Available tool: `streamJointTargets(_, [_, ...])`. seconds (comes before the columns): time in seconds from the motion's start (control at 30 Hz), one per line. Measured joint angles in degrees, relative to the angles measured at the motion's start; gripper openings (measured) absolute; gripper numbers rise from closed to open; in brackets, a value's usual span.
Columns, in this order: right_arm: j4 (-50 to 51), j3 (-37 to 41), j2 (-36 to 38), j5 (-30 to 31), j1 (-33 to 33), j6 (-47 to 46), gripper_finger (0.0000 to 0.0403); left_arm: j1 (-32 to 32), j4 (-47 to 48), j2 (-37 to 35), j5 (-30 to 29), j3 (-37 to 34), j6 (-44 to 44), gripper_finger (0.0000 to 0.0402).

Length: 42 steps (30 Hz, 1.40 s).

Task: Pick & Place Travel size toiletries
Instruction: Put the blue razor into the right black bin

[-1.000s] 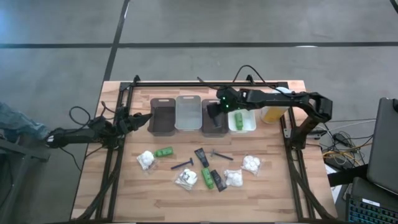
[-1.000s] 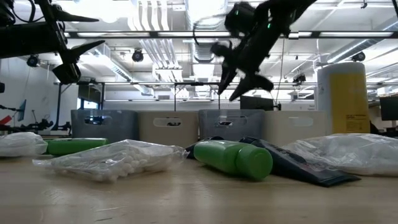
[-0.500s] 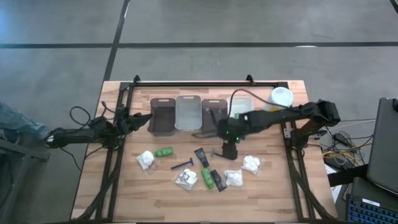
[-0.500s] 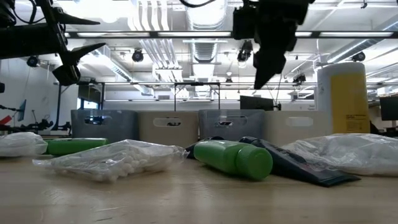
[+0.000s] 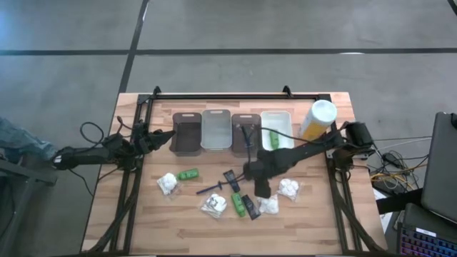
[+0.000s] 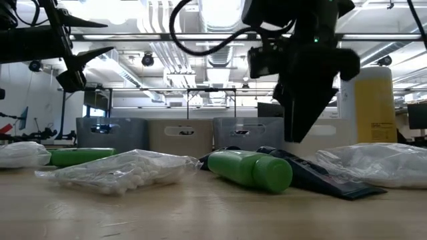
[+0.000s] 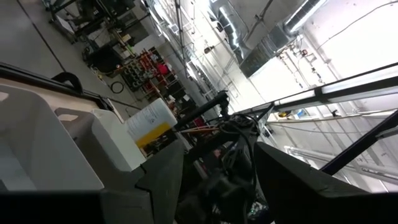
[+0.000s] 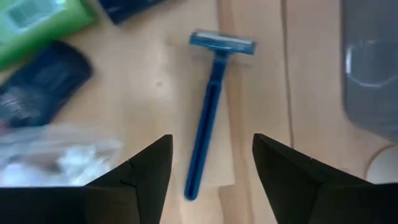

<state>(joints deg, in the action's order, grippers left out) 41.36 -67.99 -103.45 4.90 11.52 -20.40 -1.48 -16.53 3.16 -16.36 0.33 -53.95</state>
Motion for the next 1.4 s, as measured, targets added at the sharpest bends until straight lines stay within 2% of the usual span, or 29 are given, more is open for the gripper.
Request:
streamJointTargets(0.23, [-3.94,0.24,-2.74,0.9,-0.06,-4.48,0.0257,0.02,0.0,0.0,-1.26,0.0,-0.01,0.0202])
streamJointTargets(0.4, [-7.16,0.28,-5.12,0.27,-0.01,-5.38,0.0252,0.02,0.09,0.0,-1.31,0.01,-0.05,0.0202])
streamJointTargets(0.63, [-7.16,0.22,-8.38,-0.55,-0.12,-8.67,0.0194,0.02,0.11,0.0,-1.33,0.01,-0.07,0.0202])
streamJointTargets(0.93, [-7.45,0.32,-8.19,-0.83,-0.4,-9.67,0.0057,0.02,0.11,0.0,-1.34,0.0,-0.07,0.0202])
streamJointTargets(1.03, [-7.4,0.35,-8.21,-0.87,-0.43,-9.66,0.0022,0.02,0.11,0.0,-1.35,0.01,-0.07,0.0202])
streamJointTargets(1.27, [-7.46,0.44,-7.0,-0.87,-0.53,-14.32,0.0029,0.02,0.13,0.0,-1.35,0.0,-0.07,0.0202])
streamJointTargets(1.4, [-5.82,0.85,-3.4,-0.98,-1.79,-16.72,0.0025,0.01,0.18,-0.01,-1.46,0.01,-0.07,0.0202])
